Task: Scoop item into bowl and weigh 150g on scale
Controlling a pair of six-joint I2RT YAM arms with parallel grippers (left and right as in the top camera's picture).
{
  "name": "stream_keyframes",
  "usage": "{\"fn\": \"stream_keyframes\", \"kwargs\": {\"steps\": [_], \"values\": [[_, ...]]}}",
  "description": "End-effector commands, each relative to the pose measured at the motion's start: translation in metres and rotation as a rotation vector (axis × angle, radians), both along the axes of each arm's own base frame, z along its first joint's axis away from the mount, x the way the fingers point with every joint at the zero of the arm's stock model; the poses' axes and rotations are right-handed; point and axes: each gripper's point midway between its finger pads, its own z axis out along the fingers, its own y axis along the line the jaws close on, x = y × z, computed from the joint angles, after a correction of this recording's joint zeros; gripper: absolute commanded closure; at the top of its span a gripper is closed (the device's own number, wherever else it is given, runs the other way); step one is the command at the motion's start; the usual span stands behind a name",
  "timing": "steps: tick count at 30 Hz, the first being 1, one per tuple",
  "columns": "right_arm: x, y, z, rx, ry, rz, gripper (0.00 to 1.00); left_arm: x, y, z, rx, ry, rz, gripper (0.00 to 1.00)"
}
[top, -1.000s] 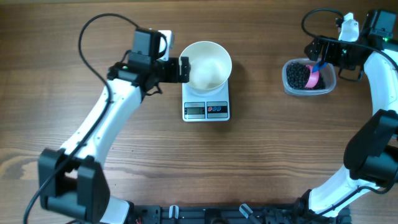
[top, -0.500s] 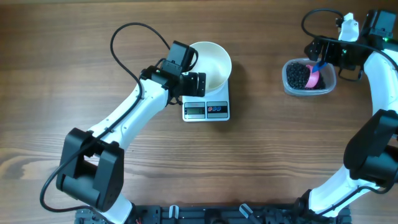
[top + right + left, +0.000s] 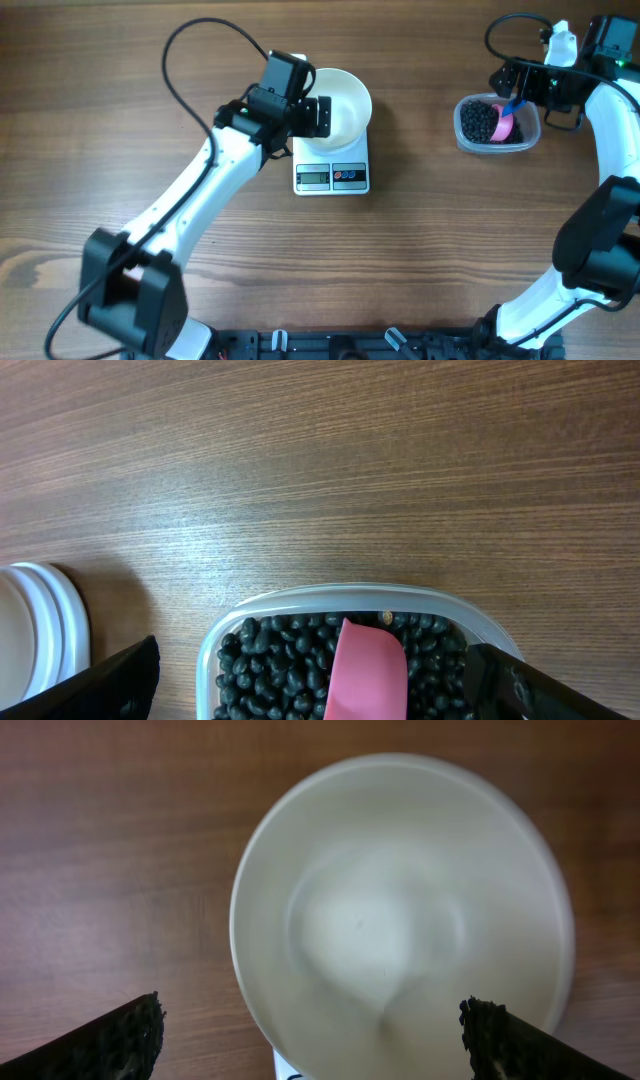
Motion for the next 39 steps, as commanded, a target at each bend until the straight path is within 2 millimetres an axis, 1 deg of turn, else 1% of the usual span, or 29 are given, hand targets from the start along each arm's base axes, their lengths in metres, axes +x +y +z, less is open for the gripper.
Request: {"fn": "stream_keyframes", "kwargs": {"steps": [1, 3, 4, 6, 7, 9, 10, 13, 15, 17, 23, 25, 27, 29, 32, 33, 34, 35, 36, 38, 39], "values": [[0.000, 0.003, -0.009, 0.009, 0.018, 0.007, 0.00, 0.005, 0.002, 0.042, -0.042, -0.093, 0.027, 0.00], [0.000, 0.003, -0.009, 0.009, 0.018, 0.007, 0.00, 0.005, -0.003, 0.026, -0.026, -0.059, 0.016, 0.00], [0.000, 0.003, -0.009, 0.009, 0.018, 0.007, 0.00, 0.005, -0.009, 0.012, -0.015, -0.031, 0.008, 0.00], [0.000, 0.003, -0.009, 0.009, 0.018, 0.007, 0.00, 0.002, -0.016, -0.007, -0.004, 0.013, 0.008, 0.00], [0.000, 0.003, -0.009, 0.009, 0.018, 0.007, 0.00, -0.001, -0.019, -0.022, -0.002, 0.057, 0.025, 0.00], [0.000, 0.003, -0.009, 0.009, 0.018, 0.007, 0.00, -0.009, -0.023, -0.038, 0.001, 0.111, 0.047, 0.00], [0.000, 0.003, -0.009, 0.009, 0.018, 0.007, 0.01, -0.012, -0.025, -0.043, 0.002, 0.129, 0.053, 0.00], [0.000, 0.003, -0.009, 0.009, 0.018, 0.007, 0.00, -0.019, -0.025, -0.048, 0.012, 0.159, 0.058, 0.00], [0.000, 0.003, -0.009, 0.009, 0.018, 0.007, 0.00, -0.028, -0.035, -0.050, 0.002, 0.184, 0.023, 0.00], [0.000, 0.003, -0.009, 0.009, 0.018, 0.007, 0.00, -0.034, -0.036, -0.052, 0.010, 0.205, 0.014, 0.00], [0.000, 0.003, -0.009, 0.009, 0.018, 0.007, 0.00, -0.038, -0.035, -0.054, 0.019, 0.219, 0.013, 0.00], [0.000, 0.003, -0.009, 0.009, 0.018, 0.007, 0.00, -0.037, -0.036, -0.054, 0.018, 0.215, 0.011, 0.00], [0.000, 0.003, -0.009, 0.009, 0.018, 0.007, 0.00, -0.030, -0.035, -0.051, 0.017, 0.184, 0.022, 0.00], [0.000, 0.003, -0.009, 0.009, 0.018, 0.007, 0.00, -0.019, -0.028, -0.040, 0.028, 0.127, 0.051, 0.00], [0.000, 0.003, -0.009, 0.009, 0.018, 0.007, 0.00, -0.009, -0.019, -0.007, -0.005, 0.065, 0.077, 0.00], [0.000, 0.003, -0.009, 0.009, 0.018, 0.007, 0.00, -0.009, -0.014, 0.011, -0.023, 0.036, 0.086, 0.00], [0.000, 0.003, -0.009, 0.009, 0.018, 0.007, 0.00, -0.011, -0.011, 0.021, -0.033, 0.021, 0.089, 0.00], [0.000, 0.003, -0.009, 0.009, 0.018, 0.008, 0.01, -0.016, -0.010, 0.031, -0.045, 0.015, 0.084, 0.00], [0.000, 0.003, -0.009, 0.009, 0.018, 0.008, 0.00, -0.024, -0.009, 0.037, -0.056, 0.026, 0.072, 0.00], [0.000, 0.003, -0.009, 0.009, 0.018, 0.008, 0.00, -0.042, -0.007, 0.041, -0.070, 0.075, 0.043, 0.00], [0.000, 0.003, -0.009, 0.009, 0.018, 0.008, 0.00, -0.055, -0.004, 0.043, -0.069, 0.114, 0.002, 0.00]]}}
